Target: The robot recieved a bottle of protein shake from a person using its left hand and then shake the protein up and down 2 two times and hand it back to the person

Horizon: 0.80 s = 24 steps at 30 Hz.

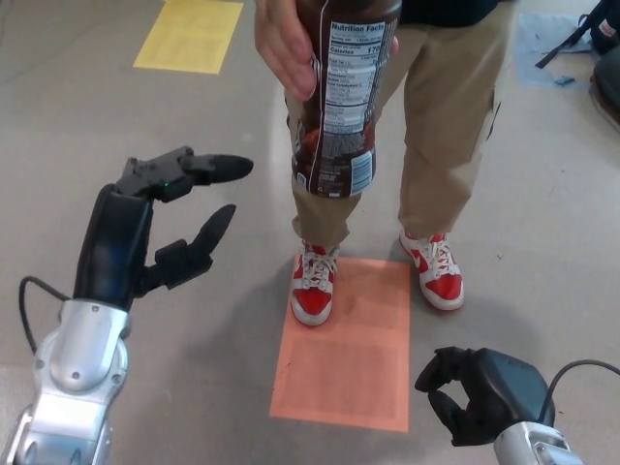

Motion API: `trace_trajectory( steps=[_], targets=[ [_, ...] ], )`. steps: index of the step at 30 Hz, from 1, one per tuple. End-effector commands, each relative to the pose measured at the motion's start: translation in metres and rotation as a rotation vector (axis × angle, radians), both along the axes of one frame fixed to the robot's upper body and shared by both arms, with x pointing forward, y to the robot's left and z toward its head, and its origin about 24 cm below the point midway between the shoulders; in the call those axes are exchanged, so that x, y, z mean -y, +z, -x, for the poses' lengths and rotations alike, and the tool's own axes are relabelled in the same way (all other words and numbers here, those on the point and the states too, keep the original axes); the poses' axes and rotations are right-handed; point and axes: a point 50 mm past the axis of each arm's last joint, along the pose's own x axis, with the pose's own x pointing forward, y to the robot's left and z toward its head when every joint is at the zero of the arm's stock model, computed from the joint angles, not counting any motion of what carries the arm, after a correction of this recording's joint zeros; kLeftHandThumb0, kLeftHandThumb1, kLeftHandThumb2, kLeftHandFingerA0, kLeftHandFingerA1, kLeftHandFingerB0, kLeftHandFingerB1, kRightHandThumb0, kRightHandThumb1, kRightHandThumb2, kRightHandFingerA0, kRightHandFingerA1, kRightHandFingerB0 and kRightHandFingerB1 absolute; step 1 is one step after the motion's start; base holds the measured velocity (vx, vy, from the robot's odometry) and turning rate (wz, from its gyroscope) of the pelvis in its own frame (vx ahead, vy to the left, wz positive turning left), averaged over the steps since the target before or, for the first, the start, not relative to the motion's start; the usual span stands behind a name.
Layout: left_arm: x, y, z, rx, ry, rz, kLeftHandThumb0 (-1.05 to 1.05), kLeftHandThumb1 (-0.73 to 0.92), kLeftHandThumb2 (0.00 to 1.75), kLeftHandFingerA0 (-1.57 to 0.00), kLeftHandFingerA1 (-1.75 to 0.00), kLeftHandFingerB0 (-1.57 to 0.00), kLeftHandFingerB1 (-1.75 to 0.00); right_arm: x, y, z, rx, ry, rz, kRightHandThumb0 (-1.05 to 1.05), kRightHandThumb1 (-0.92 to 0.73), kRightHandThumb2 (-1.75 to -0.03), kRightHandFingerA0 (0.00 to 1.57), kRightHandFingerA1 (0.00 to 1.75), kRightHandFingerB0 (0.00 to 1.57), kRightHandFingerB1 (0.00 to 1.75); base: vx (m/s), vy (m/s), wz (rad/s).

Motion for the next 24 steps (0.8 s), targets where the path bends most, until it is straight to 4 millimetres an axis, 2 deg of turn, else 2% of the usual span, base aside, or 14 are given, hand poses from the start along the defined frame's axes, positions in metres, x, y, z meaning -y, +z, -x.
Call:
trace_trajectory(
  steps=[1,2,3,4,5,11,12,13,15,16,17,21,22,24],
  targets=[
    [0.003,0.001,-0.003,-0.287,-0.11,0.142,-0.6,0.54,0.77,-0.22,-0.43,-0.09,-0.36,0.004,-0.006,0.008,-0.017,0.006,0.015,-0.53,-0.61,-0.99,0.99,1.07,0.83,0.68,0.0,0.0,0.0],
    [0.005,0.004,-0.003,-0.346,-0.189,0.155,-0.64,0.46,0.81,-0.03,-0.4,-0.03,-0.26,0.004,-0.006,0.008,-0.011,0.011,0.019,-0.54,-0.55,-1.11,1.01,1.05,0.79,0.75,0.0,0.0,0.0],
    [0.006,0.005,-0.003,-0.376,-0.222,0.158,-0.64,0.46,0.81,-0.03,-0.4,-0.03,-0.26,0.005,-0.006,0.009,-0.005,0.012,0.02,-0.54,-0.55,-1.11,1.01,1.05,0.79,0.75,0.0,0.0,0.0],
    [0.006,0.006,-0.003,-0.397,-0.24,0.154,-0.71,0.48,0.84,0.0,-0.19,0.0,-0.14,0.005,-0.007,0.01,-0.006,0.014,0.021,-0.54,-0.63,-1.0,0.99,1.1,0.83,0.69,0.0,0.0,0.0],
    [0.006,0.008,-0.003,-0.444,-0.271,0.155,-0.82,0.52,0.83,0.0,-0.03,0.0,0.0,0.005,-0.007,0.01,-0.01,0.018,0.025,-0.54,-0.56,-1.11,0.99,1.04,0.78,0.75,0.0,0.0,0.0],
    [0.007,0.02,-0.009,-0.583,-0.334,0.156,-0.86,0.52,0.87,0.0,0.0,0.0,0.0,0.005,-0.008,0.011,-0.014,0.017,0.033,-0.5,-0.59,-0.93,0.99,0.98,0.84,0.65,0.0,0.0,0.0],
    [0.007,0.023,-0.011,-0.599,-0.352,0.167,-0.83,0.61,0.59,0.0,0.0,0.0,0.0,0.005,-0.009,0.011,-0.018,0.01,0.026,-0.5,-0.59,-0.92,0.99,0.96,0.85,0.64,0.0,0.0,0.0],
    [0.008,0.027,-0.012,-0.612,-0.372,0.166,-0.89,0.54,0.88,0.0,0.0,0.0,0.0,0.005,-0.009,0.011,-0.022,0.003,0.018,-0.5,-0.59,-0.93,1.0,0.97,0.86,0.63,0.0,0.0,0.0],
    [0.01,0.037,-0.016,-0.643,-0.417,0.15,-0.92,0.56,0.89,0.0,0.0,0.0,0.0,0.005,-0.009,0.012,-0.021,-0.002,0.012,-0.5,-0.59,-0.96,1.01,1.01,0.86,0.64,0.0,0.0,0.0],
    [0.011,0.041,-0.018,-0.657,-0.44,0.141,-0.92,0.57,0.9,0.0,0.0,0.0,0.0,0.005,-0.01,0.013,-0.022,-0.003,0.01,-0.51,-0.52,-1.09,1.02,1.03,0.8,0.73,0.0,0.0,0.0],
    [0.012,0.043,-0.019,-0.663,-0.448,0.134,-0.93,0.59,0.9,0.0,0.0,0.0,0.0,0.005,-0.01,0.014,-0.025,-0.003,0.009,-0.51,-0.6,-0.96,1.02,1.0,0.87,0.63,0.0,0.0,0.0],
    [0.017,0.045,-0.023,-0.702,-0.451,0.131,-0.93,0.58,0.91,0.0,0.0,0.0,0.0,0.004,-0.015,0.018,-0.054,0.005,0.01,-0.49,-0.5,-1.07,1.02,1.02,0.78,0.72,0.0,0.0,0.0],
    [0.019,0.046,-0.024,-0.711,-0.454,0.135,-0.89,0.56,0.87,0.0,-0.01,0.0,0.0,0.004,-0.015,0.019,-0.053,0.005,0.015,-0.47,-0.57,-0.94,1.04,1.03,0.86,0.61,0.0,0.0,0.0],
    [0.021,0.045,-0.025,-0.732,-0.463,0.135,-0.88,0.56,0.87,0.0,-0.01,0.0,0.0,0.004,-0.018,0.023,-0.055,0.005,0.02,-0.48,-0.58,-0.95,1.03,1.02,0.86,0.62,0.0,0.0,0.0]
  ],
)
